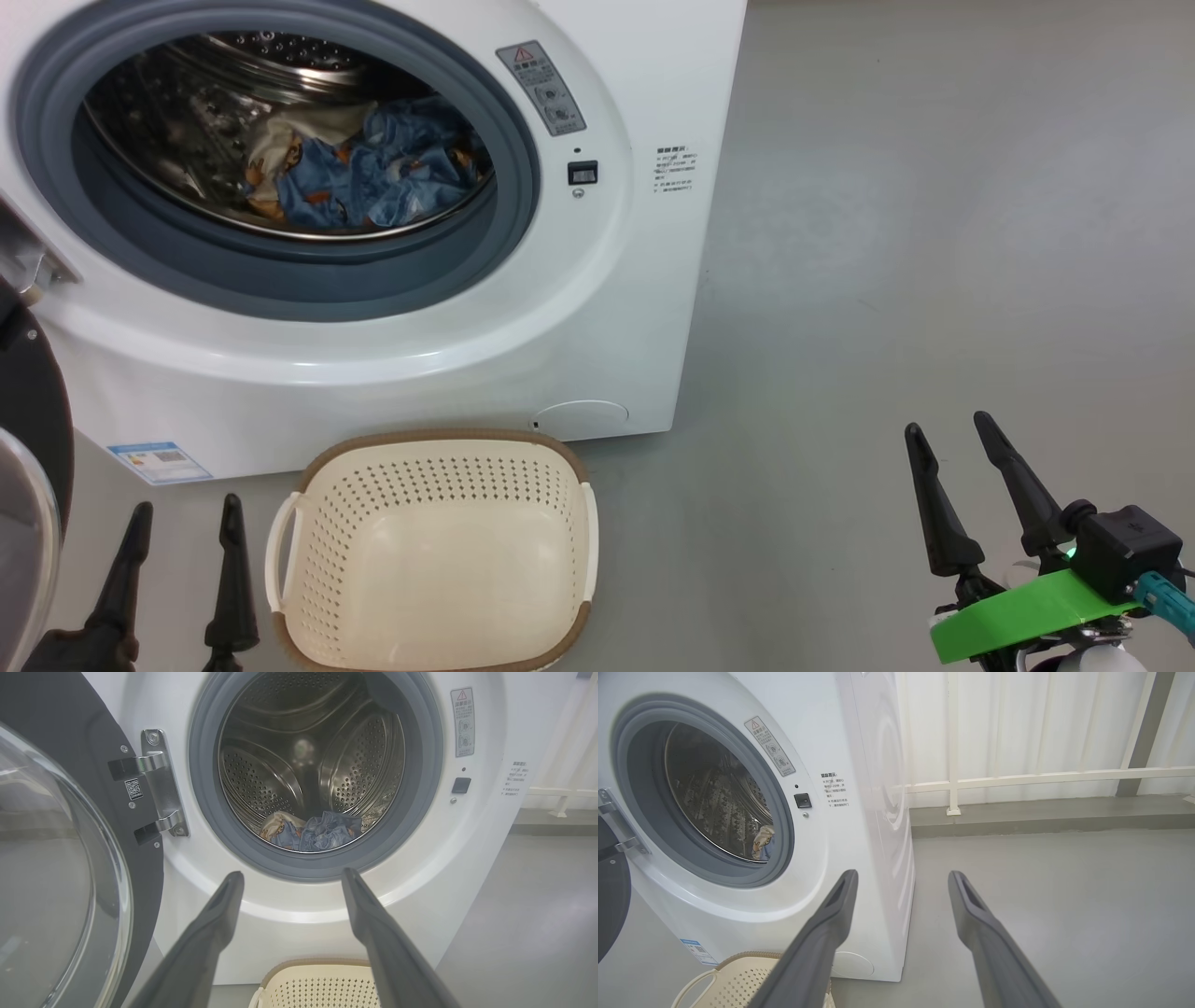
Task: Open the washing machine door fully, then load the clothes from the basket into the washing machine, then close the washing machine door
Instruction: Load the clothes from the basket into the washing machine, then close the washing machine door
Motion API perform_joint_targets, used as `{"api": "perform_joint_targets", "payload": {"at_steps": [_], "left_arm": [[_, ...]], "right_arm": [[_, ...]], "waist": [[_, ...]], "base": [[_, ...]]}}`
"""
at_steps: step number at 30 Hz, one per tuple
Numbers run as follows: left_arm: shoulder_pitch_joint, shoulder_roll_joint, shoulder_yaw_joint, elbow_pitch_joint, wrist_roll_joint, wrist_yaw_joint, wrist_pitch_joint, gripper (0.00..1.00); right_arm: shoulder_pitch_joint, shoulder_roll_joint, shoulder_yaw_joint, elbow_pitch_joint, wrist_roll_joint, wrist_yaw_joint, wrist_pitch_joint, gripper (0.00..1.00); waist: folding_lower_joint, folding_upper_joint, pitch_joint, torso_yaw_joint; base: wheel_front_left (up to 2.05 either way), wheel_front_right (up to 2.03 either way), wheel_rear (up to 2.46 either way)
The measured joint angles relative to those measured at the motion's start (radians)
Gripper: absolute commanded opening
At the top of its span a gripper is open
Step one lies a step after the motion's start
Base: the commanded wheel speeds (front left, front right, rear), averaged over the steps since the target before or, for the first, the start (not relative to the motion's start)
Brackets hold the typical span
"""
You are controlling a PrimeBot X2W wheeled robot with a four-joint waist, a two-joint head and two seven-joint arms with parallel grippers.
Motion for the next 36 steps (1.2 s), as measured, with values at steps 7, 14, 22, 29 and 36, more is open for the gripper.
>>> {"api": "perform_joint_targets", "payload": {"at_steps": [7, 14, 22, 29, 36], "left_arm": [[0.0, 0.0, 0.002, -0.005, 0.0, 0.0, 0.0, 1.0], [0.0, -0.004, 0.006, -0.011, 0.0, 0.0, 0.0, 1.0], [0.0, -0.007, 0.009, -0.011, 0.0, 0.0, 0.0, 1.0], [0.0, -0.012, 0.021, -0.013, 0.0, 0.0, 0.0, 1.0], [0.003, -0.013, 0.022, -0.03, 0.0, -0.001, 0.0, 1.0]], "right_arm": [[0.0, 0.0, -0.001, -0.001, 0.0, 0.0, 0.0, 1.0], [0.0, 0.001, -0.002, -0.001, 0.0, 0.0, 0.0, 1.0], [0.0, 0.003, -0.004, -0.002, 0.0, 0.0, 0.0, 1.0], [0.0, 0.003, -0.004, -0.002, 0.0, 0.0, 0.0, 1.0], [0.0, 0.005, -0.007, -0.004, 0.0, 0.0, 0.0, 1.0]], "waist": [[0.0, 0.0, 0.0, -0.002], [0.0001, 0.0, 0.003, -0.003], [0.0, 0.0, 0.001, -0.001], [0.0, 0.0, 0.004, 0.0], [-0.0001, 0.0, 0.005, 0.002]], "base": [[0.0, 0.0, 0.0], [-0.49, 0.49, 0.0], [-1.05, 1.05, 0.0], [-1.15, 1.15, 0.0], [-0.82, 0.82, 0.0]]}}
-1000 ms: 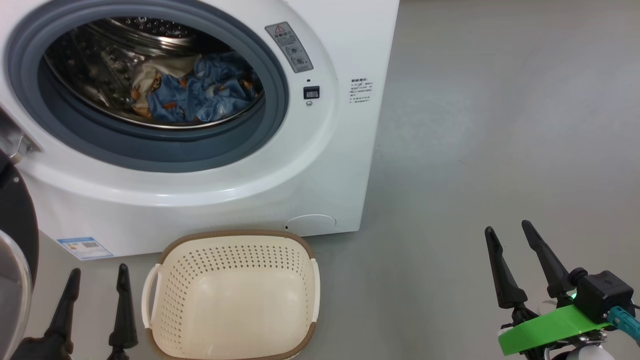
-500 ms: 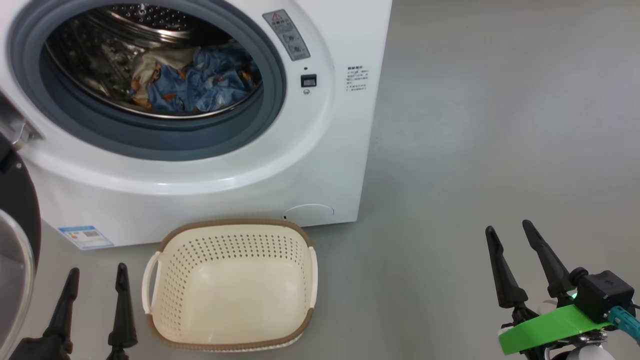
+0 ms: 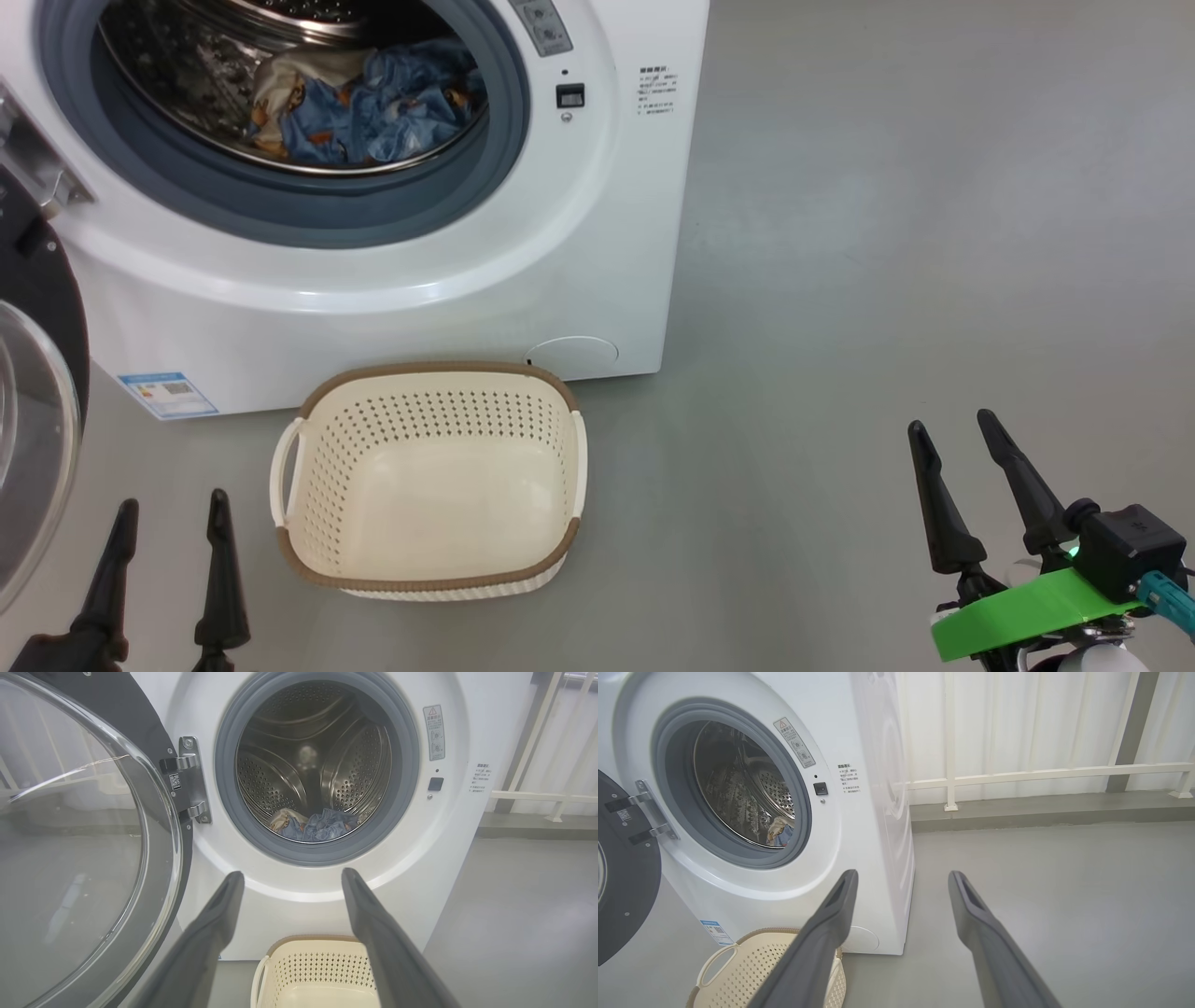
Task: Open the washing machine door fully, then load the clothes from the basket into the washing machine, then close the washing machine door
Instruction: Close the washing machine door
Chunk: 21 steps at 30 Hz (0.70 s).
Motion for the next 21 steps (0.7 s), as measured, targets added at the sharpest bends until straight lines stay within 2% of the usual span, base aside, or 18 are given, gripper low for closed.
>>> {"api": "perform_joint_targets", "payload": {"at_steps": [11, 21], "left_arm": [[0.009, 0.0, -0.001, -0.001, 0.0, 0.0, 0.0, 1.0], [0.009, -0.007, 0.004, 0.0, -0.018, -0.003, 0.0, 1.0]], "right_arm": [[0.0, 0.001, -0.001, -0.004, 0.0, 0.0, 0.0, 1.0], [-0.001, -0.011, 0.012, -0.006, 0.0, 0.0, 0.0, 1.0]], "waist": [[0.0001, 0.0, 0.004, 0.019], [0.0001, 0.0, 0.006, 0.087]], "base": [[-0.04, 0.04, 0.0], [0.0, 0.0, 0.0]]}}
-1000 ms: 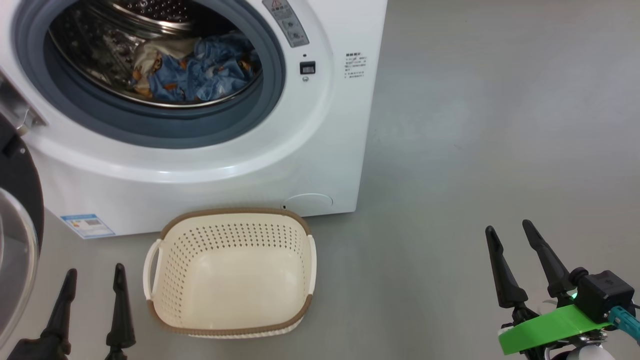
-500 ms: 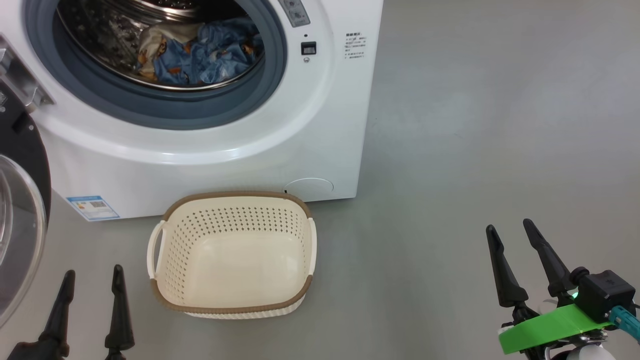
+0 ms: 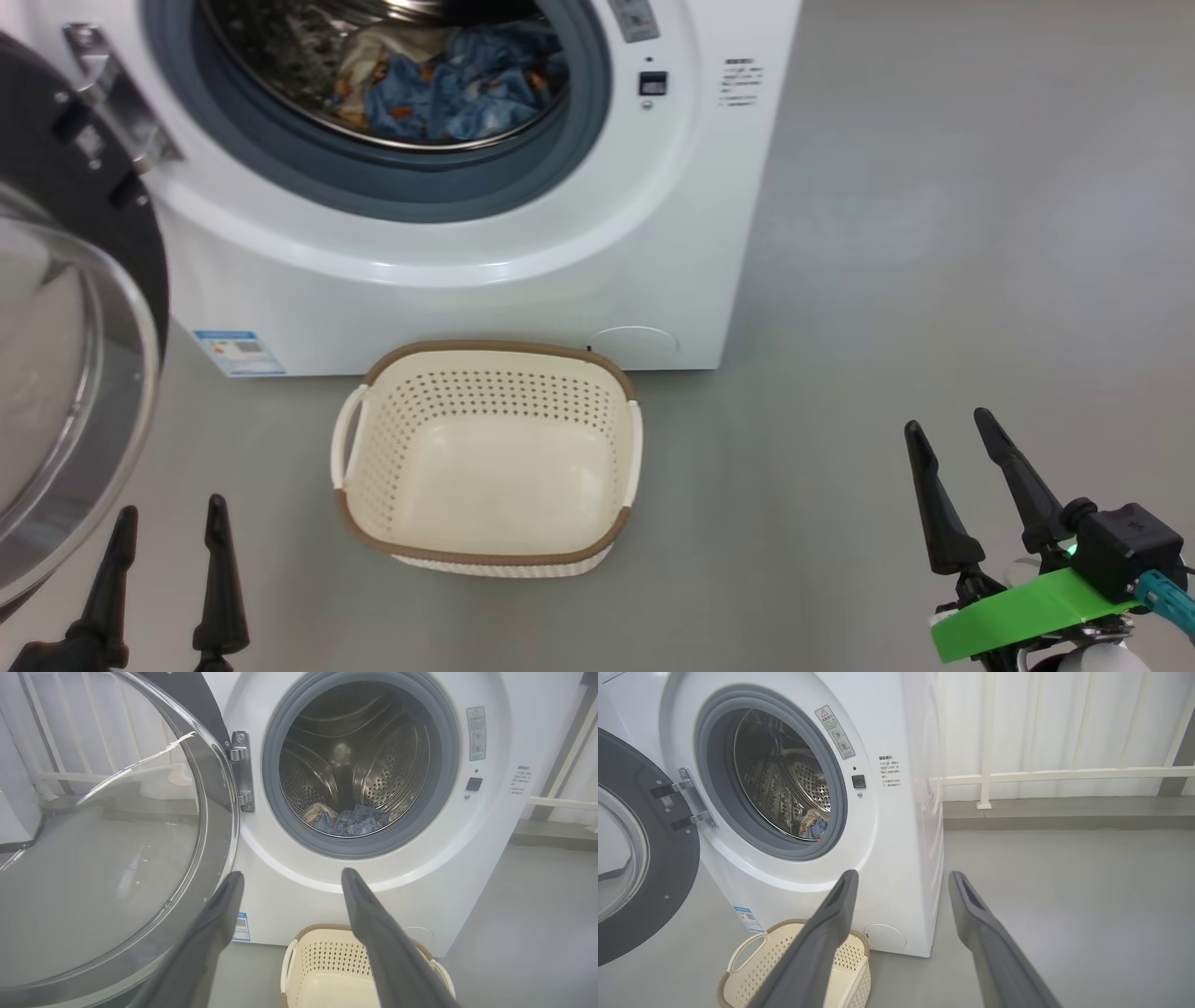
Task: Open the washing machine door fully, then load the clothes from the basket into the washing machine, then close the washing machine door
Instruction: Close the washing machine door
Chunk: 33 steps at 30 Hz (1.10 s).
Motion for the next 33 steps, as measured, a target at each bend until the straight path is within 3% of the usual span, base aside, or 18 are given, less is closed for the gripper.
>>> {"api": "perform_joint_targets", "payload": {"at_steps": [15, 33], "left_arm": [[0.004, -0.004, 0.01, 0.0, -0.04, 0.001, 0.0, 1.0], [0.043, -0.005, -0.021, 0.002, -0.062, 0.046, 0.0, 1.0]], "right_arm": [[-0.001, -0.031, 0.042, 0.002, 0.0, 0.0, 0.0, 1.0], [-0.001, -0.058, 0.075, 0.006, 0.0, 0.0, 0.0, 1.0]], "waist": [[-0.0001, 0.0, -0.011, 0.162], [-0.0001, 0.0, -0.026, 0.378]], "base": [[0.0, 0.0, 0.0], [0.0, 0.0, 0.0]]}}
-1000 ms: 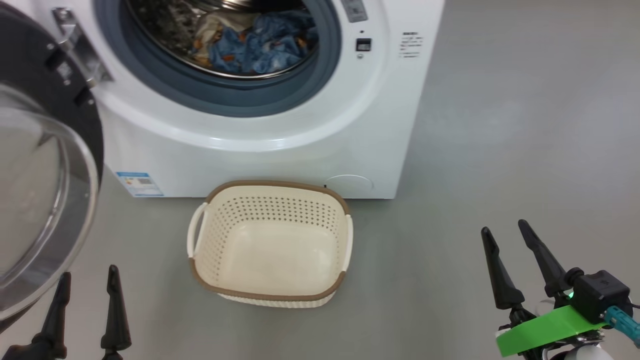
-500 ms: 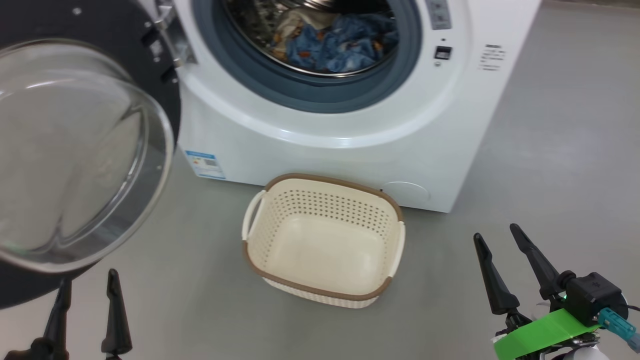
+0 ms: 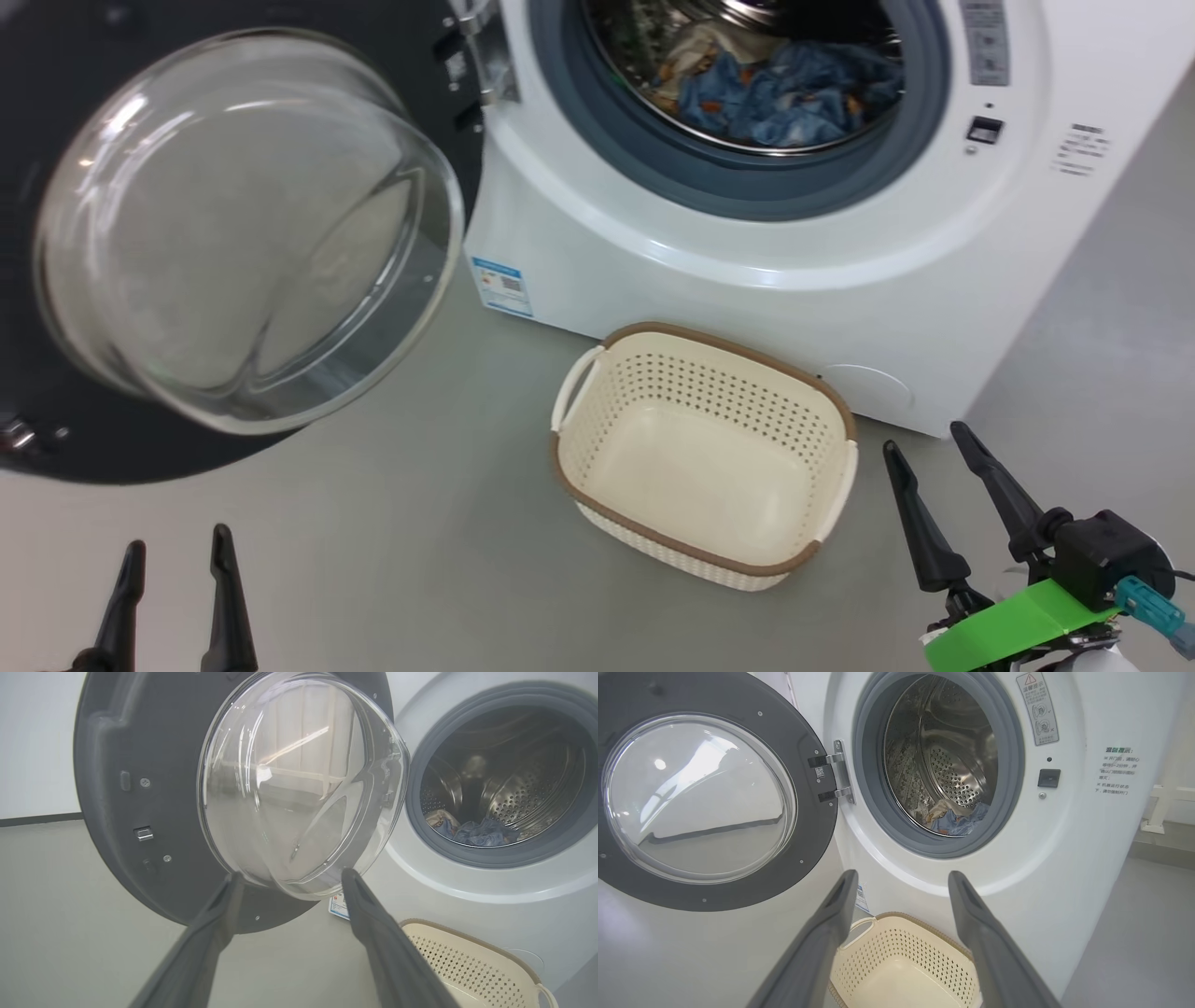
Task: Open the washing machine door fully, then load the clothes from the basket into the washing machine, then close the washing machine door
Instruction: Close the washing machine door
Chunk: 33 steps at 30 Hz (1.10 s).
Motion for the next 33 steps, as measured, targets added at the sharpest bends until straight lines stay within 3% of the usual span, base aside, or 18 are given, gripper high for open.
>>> {"api": "perform_joint_targets", "payload": {"at_steps": [12, 27, 28, 29, 30, 31, 33], "left_arm": [[0.016, 0.0, 0.0, -0.016, -0.012, 0.009, 0.0, 1.0], [0.023, 0.0, -0.001, -0.038, -0.043, 0.033, 0.0, 1.0], [0.023, 0.0, -0.001, -0.038, -0.054, 0.033, 0.0, 0.85], [0.023, 0.0, 0.001, -0.039, -0.065, 0.032, 0.0, 0.48], [0.022, -0.001, 0.004, -0.042, -0.076, 0.03, 0.0, 0.32], [0.021, -0.001, 0.01, -0.047, -0.085, 0.021, 0.0, 0.02], [0.019, -0.001, 0.018, -0.052, -0.095, 0.014, 0.0, 0.0]], "right_arm": [[0.0, -0.009, 0.016, 0.001, 0.0, 0.0, 0.0, 1.0], [0.0, -0.014, 0.022, 0.002, 0.0, 0.0, 0.0, 1.0], [0.0, -0.014, 0.023, 0.002, 0.0, 0.0, 0.0, 1.0], [0.0, -0.015, 0.023, 0.002, 0.0, 0.0, 0.0, 1.0], [0.0, -0.015, 0.022, 0.002, 0.0, 0.0, 0.0, 1.0], [0.0, -0.015, 0.022, 0.002, 0.001, 0.0, 0.0, 1.0], [0.0, -0.015, 0.022, 0.002, 0.001, 0.0, 0.0, 1.0]], "waist": [[0.0, 0.0, -0.004, 0.11], [0.0, 0.0, -0.001, 0.147], [0.0001, 0.0, -0.001, 0.147], [0.0001, 0.0, 0.0, 0.147], [0.0, 0.0, 0.002, 0.147], [0.0, 0.0, 0.003, 0.146], [0.0, 0.0, 0.005, 0.145]], "base": [[0.0, 0.0, 0.0], [0.0, 0.0, 0.0], [0.0, 0.0, 0.0], [0.0, 0.0, 0.0], [0.0, 0.0, 0.0], [0.0, 0.0, 0.0], [0.0, 0.0, 0.0]]}}
